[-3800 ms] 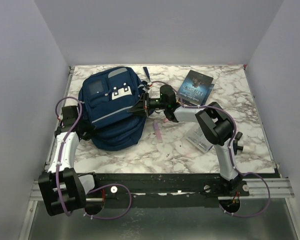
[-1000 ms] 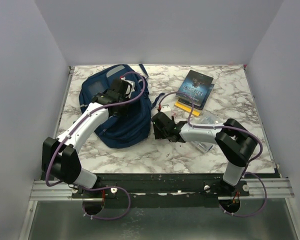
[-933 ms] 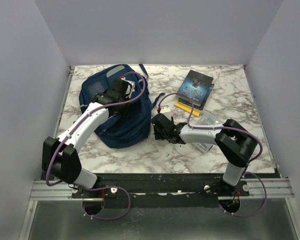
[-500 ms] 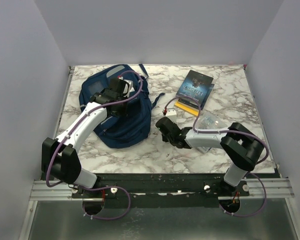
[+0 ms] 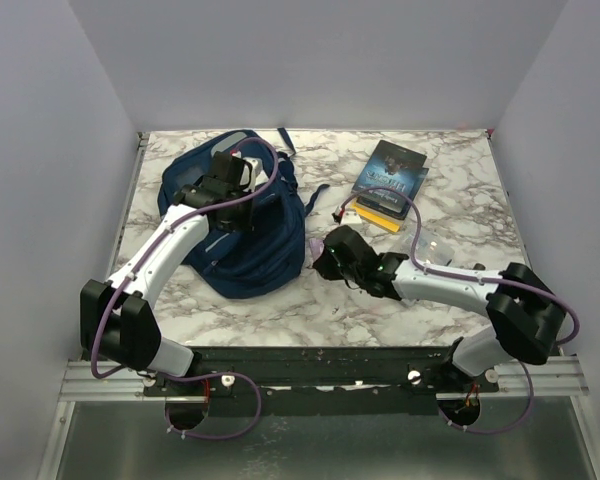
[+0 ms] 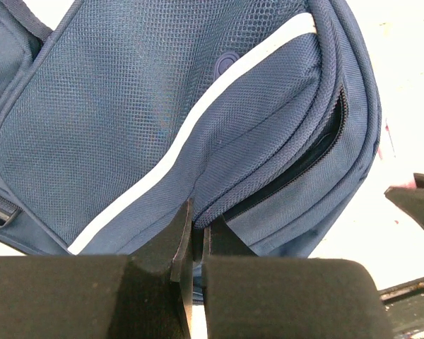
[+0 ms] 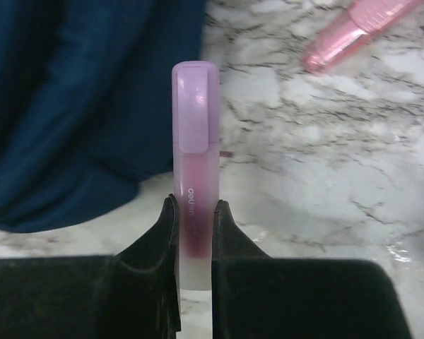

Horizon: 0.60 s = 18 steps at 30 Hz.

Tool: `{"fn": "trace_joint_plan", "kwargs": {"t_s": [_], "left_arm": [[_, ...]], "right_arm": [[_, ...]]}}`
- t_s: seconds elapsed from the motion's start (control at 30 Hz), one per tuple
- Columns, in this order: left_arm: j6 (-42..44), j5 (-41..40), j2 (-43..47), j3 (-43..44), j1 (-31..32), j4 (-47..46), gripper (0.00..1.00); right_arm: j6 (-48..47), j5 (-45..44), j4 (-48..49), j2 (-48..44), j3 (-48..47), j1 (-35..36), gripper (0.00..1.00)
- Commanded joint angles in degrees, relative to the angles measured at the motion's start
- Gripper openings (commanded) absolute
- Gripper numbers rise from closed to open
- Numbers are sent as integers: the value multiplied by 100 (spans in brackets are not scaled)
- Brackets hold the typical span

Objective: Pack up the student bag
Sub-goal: Pick up the stationery from the center of the board, then place the stationery in the student bag.

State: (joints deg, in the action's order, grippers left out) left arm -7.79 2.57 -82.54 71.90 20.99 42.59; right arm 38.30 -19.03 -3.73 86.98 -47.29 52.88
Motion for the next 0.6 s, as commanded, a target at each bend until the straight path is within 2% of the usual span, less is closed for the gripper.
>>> {"fn": "trace_joint_plan", "kwargs": {"t_s": [0.0,0.13,0.27,0.57], "left_arm": [[-333,594,65,323,-119,-32,0],[-393,693,86,325,-156,-31,0],[-449,1026,10,338,-158,-23,0],[-531,1076,-62,369,-166,-5,0]], "right_arm": [[601,921,50,-351,-309,12,1],[1029,1342,313,-499,-338,12,1],[1358,1493,1549,-653,87,12,1],[1799,674,1444,-818,-121,23,1]]}}
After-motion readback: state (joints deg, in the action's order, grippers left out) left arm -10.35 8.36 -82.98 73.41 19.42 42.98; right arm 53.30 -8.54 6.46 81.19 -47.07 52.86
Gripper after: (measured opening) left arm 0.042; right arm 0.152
